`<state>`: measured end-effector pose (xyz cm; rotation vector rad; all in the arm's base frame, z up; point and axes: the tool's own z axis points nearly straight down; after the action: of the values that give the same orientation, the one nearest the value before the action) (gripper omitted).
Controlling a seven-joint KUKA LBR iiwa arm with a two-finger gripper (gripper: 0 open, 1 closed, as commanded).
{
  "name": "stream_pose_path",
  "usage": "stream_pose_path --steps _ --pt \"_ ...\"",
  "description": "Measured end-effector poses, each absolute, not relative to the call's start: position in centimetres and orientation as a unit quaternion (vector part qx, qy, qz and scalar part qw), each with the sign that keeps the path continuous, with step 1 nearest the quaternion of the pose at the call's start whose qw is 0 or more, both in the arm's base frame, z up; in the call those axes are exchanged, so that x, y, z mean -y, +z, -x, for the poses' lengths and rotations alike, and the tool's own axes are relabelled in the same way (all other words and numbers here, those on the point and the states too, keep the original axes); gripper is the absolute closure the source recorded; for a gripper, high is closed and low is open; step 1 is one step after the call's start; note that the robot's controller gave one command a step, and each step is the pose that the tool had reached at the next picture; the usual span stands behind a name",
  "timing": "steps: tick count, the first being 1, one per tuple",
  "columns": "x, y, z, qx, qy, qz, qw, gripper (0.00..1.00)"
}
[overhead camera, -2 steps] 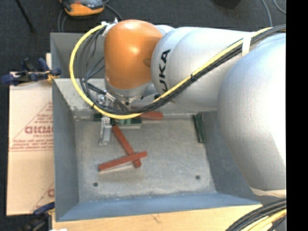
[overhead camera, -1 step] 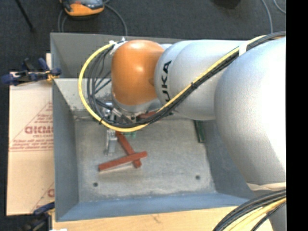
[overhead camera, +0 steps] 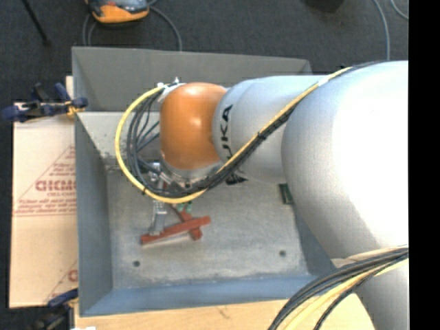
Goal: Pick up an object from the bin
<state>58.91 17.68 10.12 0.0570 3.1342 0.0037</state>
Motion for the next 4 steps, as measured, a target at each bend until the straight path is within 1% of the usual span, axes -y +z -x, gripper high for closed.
stream_pose_path --steps 1,3,4 --pt "-17.3 7.3 -56.4 -1.000 0.001 -0.030 0.001 0.00" --pt "-15.3 8.9 -49.6 -0.999 0.000 -0.043 0.000 0.00" --pt "-13.3 7.0 -48.0 -0.999 0.000 -0.034 0.001 1.00"
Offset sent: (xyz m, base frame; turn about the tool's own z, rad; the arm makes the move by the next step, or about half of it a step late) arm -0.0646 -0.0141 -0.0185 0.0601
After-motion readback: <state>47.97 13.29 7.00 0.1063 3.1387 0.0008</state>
